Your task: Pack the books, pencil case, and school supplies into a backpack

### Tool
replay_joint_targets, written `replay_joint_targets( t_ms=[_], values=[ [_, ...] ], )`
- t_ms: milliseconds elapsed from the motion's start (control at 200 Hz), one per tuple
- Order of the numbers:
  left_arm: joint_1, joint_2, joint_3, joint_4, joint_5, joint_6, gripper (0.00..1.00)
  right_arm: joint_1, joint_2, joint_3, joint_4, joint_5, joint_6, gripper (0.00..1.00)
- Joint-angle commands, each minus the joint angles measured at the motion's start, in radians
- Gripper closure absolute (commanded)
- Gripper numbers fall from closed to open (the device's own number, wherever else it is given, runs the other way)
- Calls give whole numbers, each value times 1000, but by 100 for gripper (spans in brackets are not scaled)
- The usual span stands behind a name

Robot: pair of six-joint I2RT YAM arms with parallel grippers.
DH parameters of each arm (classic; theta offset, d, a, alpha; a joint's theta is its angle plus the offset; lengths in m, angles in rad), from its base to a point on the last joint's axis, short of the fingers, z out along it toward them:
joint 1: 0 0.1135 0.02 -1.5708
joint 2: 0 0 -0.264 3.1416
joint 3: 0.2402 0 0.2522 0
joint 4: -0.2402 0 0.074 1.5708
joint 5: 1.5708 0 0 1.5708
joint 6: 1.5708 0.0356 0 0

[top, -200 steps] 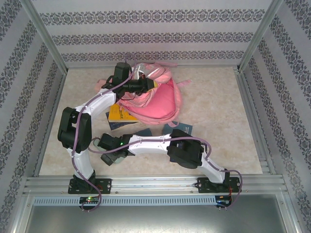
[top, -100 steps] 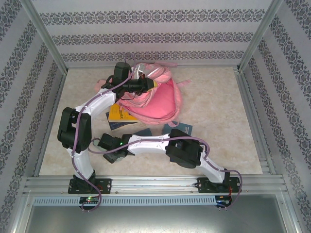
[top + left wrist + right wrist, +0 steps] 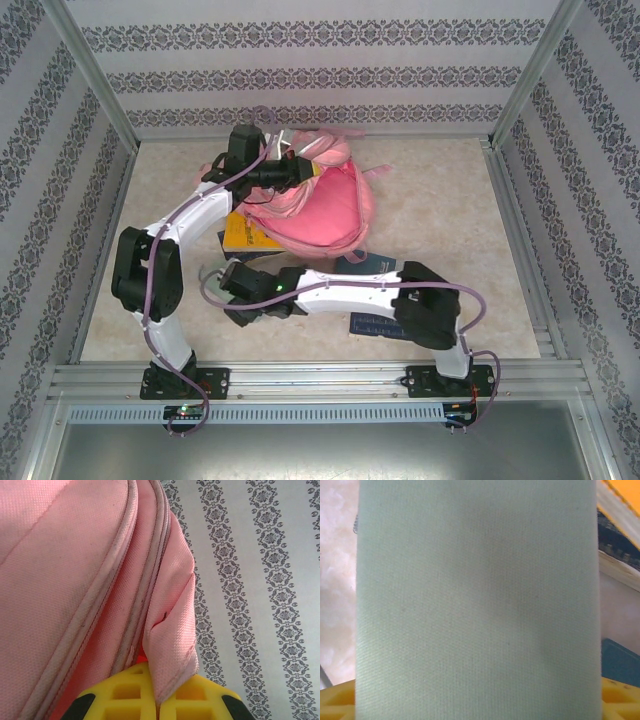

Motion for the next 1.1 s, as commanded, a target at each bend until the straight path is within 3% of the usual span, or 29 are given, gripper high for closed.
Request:
replay_joint_targets(
  t_ms=[0,355,485,585,899,1094],
  values=[
    [29,-50,34,3,1,35,100,-10,-109,-95,-8,48,17,29],
    [63,-64,49,7,15,30,100,-75,-519,-436,0,96,98,31],
    [58,-71,78,18,37,26,100,-157,-662,-523,3,91,107,33],
    [50,-59,161,-104,16,106,100,-258,-714,-545,-18,49,114,34],
    [29,-4,371,-312,-18,185,100,-513,-561,-405,-54,-90,58,34],
    [7,62,560,-515,-40,292,100,-571,-384,-226,-88,-178,-7,34]
  ],
)
